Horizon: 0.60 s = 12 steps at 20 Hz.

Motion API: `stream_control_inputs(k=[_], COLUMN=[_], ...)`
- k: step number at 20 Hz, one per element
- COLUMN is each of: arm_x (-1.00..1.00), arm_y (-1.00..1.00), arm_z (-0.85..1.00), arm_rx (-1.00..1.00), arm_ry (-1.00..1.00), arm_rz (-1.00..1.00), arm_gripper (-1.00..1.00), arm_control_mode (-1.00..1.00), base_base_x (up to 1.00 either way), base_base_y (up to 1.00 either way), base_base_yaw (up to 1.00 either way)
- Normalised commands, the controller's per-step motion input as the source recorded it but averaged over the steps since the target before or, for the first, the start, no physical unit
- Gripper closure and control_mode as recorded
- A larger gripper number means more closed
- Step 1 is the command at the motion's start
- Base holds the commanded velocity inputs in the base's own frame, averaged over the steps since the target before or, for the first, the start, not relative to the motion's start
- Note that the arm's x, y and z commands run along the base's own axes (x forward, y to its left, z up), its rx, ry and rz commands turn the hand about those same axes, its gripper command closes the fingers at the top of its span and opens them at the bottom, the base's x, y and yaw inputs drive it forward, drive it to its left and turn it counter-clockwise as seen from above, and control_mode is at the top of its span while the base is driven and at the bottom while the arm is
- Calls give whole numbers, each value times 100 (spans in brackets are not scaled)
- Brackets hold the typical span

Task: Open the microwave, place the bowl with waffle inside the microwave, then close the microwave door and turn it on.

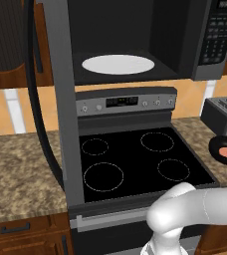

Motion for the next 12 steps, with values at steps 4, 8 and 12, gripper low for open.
stream_control_inputs(k=[4, 8, 12], arm_x=[6, 7, 3], arm_y=[-7, -8, -3], arm_z=[-27, -21, -19], arm_rx=[0, 0, 0], arm_ry=[0, 0, 0], arm_rz=[0, 0, 0], arm_gripper=[-100, -100, -100], arm_control_mode=[-100, -100, -100], base_base_x=[0, 0, 0], base_base_y=[0, 0, 0], base_base_yaw=[0, 0, 0])
